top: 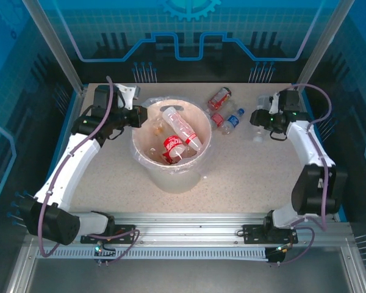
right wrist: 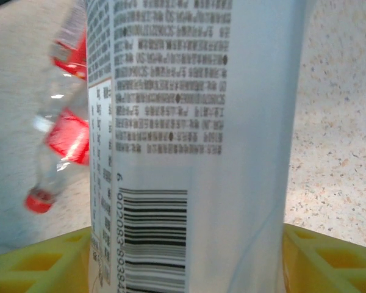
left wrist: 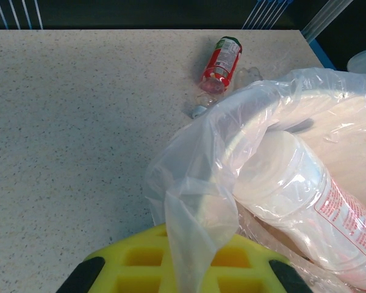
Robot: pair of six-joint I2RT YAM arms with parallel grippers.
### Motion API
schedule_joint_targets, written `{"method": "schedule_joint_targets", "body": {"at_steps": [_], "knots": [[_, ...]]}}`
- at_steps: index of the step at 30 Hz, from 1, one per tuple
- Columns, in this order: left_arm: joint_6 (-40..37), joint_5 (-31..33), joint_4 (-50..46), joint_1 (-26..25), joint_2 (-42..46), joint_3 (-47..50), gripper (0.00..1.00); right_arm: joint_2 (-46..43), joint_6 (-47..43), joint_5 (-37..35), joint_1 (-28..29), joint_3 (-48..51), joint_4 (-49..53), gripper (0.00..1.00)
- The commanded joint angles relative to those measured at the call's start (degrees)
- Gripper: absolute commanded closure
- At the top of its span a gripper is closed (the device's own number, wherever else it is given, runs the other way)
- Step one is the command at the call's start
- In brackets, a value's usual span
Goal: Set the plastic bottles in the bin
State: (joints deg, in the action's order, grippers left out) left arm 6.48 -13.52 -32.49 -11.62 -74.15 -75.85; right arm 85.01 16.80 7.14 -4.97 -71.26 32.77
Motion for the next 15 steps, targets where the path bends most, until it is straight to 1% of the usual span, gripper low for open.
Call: {"method": "schedule_joint_targets", "body": {"at_steps": [1, 4, 8, 11, 15], "knots": [[2.57, -6.82, -1.57, -1.35, -0.91, 2.84, 1.0, -6.95, -2.89, 5.39, 2.26, -4.08, 5.65, 0.32], [2.73, -8.25, -0.93, -1.45, -1.0, 3.15, 1.0, -10.57, -3.35, 5.73, 6.7, -9.34, 9.24, 0.33], [3.89, -11.38, 0.72, -1.47, -0.84, 3.52, 1.0, -12.41, -3.7, 4.49, 15.73, -17.26, 12.41, 0.33], [3.73, -11.41, 0.76, -1.48, -0.65, 3.78, 1.0, -12.0, -3.85, 4.8, 23.0, -21.98, 11.59, 0.34], [3.72, -11.22, 0.76, -1.48, -0.4, 4.1, 1.0, -8.58, -4.96, 4.65, 33.34, -27.12, 10.49, 0.35]]}}
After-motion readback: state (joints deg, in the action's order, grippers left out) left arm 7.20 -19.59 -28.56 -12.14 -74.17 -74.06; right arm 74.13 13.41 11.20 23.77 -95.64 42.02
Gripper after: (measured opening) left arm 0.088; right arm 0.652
